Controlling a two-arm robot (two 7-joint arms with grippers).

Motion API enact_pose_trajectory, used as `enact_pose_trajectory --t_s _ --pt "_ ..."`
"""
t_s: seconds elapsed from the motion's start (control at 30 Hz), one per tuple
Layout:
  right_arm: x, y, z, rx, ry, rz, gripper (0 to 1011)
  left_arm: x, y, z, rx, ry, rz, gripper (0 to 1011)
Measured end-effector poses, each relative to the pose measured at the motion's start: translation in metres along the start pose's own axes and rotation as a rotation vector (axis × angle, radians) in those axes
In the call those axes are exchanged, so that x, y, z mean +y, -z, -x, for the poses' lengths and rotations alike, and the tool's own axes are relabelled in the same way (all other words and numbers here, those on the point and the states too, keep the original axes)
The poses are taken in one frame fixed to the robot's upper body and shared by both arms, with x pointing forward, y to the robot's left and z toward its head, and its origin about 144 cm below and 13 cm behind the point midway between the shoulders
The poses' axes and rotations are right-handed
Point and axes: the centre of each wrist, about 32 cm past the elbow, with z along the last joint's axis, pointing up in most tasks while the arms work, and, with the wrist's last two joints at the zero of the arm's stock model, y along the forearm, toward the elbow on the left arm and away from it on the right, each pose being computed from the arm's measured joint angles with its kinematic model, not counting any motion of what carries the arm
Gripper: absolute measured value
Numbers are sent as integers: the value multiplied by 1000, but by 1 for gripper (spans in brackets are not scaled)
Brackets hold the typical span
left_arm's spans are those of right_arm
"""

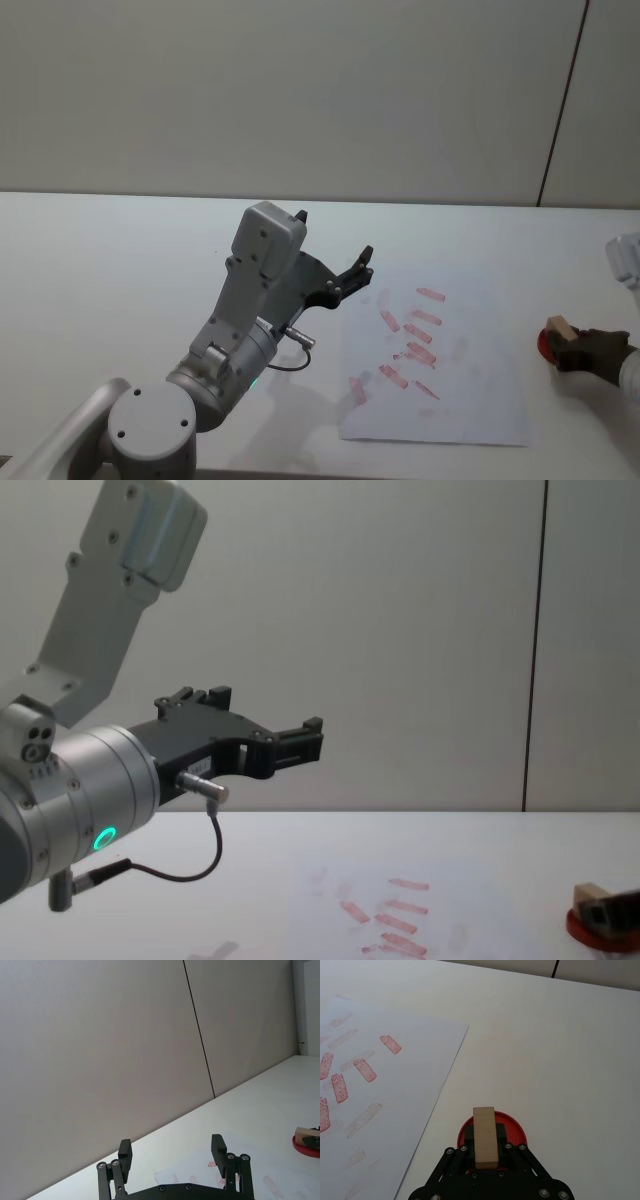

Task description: Use the one hand to pick up the stamp and affix it onto the A4 paper.

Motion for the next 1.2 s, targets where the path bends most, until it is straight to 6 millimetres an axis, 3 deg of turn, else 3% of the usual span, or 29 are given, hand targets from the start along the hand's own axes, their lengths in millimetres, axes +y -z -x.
enact_pose_trajectory --t_s 0.6,1.2 --pt "1 0 1 -3 9 -1 218 0 0 0 0 0 0 1002" --pt "-4 -22 3 -45 -18 -114 218 0 0 0 0 0 0 1002"
